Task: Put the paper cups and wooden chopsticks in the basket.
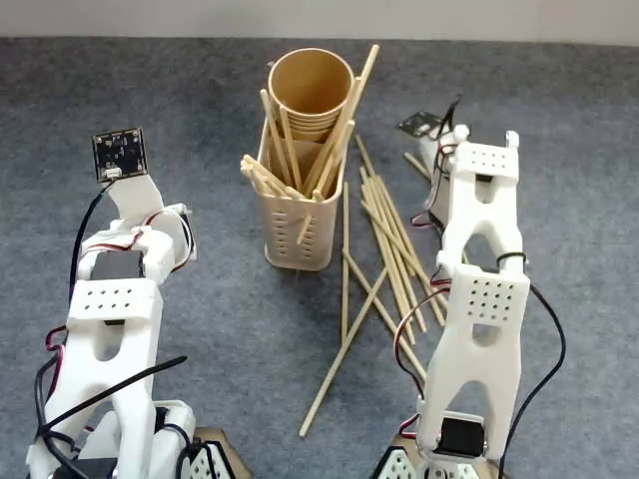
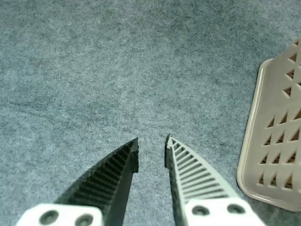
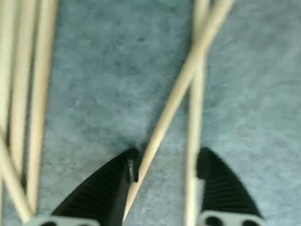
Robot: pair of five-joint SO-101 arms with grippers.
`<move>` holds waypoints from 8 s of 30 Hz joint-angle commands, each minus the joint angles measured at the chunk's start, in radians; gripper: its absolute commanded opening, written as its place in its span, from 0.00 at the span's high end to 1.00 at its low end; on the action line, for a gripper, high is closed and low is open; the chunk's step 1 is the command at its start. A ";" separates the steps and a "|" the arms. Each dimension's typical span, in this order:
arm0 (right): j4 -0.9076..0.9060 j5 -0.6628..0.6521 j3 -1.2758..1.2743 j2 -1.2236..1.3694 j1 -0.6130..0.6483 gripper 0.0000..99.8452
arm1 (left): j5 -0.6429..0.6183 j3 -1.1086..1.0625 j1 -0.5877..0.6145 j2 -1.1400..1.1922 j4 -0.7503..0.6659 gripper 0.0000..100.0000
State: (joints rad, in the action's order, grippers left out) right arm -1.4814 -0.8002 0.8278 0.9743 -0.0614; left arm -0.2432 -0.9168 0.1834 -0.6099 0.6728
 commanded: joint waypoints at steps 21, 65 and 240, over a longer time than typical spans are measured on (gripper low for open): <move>-0.283 0.572 0.934 -0.369 0.088 1.00 | -0.005 0.004 -0.016 -0.016 -0.015 0.89; -0.203 0.713 0.947 -0.661 0.608 1.00 | -0.003 0.005 -0.021 -0.016 -0.020 0.89; 1.498 0.793 -1.537 -1.813 0.598 1.00 | 0.002 -0.079 -0.048 -0.013 -0.175 0.89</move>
State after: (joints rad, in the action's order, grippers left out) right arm -0.0698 -0.0560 -0.7127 -0.9298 0.5263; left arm -0.2432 -1.0042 0.1511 -0.6099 0.5163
